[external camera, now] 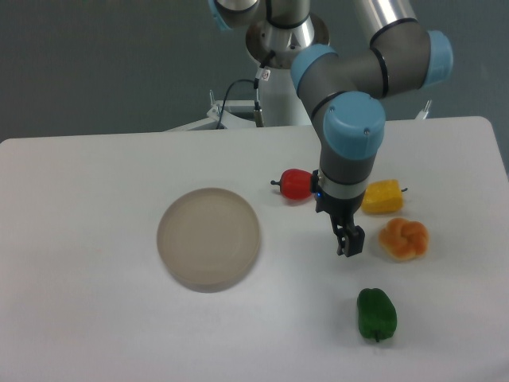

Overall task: Place the red pepper on the table
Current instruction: 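Lift the open gripper up and away from the red pepper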

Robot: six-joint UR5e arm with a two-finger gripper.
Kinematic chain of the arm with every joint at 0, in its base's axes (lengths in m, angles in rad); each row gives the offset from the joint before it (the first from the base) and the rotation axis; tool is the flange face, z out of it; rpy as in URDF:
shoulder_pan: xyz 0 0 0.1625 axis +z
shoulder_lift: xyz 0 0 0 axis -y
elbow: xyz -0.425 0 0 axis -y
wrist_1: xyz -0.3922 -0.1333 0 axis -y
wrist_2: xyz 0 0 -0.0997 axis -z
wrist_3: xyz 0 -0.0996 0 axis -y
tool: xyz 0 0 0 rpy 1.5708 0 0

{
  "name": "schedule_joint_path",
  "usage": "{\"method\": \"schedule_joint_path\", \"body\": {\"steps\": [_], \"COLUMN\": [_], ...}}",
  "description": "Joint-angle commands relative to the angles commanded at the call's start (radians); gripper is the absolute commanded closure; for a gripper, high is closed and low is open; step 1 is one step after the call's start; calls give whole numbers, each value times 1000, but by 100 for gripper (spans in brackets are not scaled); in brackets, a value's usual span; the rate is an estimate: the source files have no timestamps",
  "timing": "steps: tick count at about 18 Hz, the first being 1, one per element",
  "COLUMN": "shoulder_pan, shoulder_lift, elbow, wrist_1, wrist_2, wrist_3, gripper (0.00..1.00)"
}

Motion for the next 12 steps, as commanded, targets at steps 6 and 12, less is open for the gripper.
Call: {"method": "schedule_joint_path", "body": {"steps": [6, 12], "shoulder_pan": [34, 49], "shoulder_lift": [26, 40], "elbow": [-52, -66], "wrist_1": [-15, -18], "wrist_2": [6, -21], "wrist_3": [66, 103], "gripper": [0, 0]}}
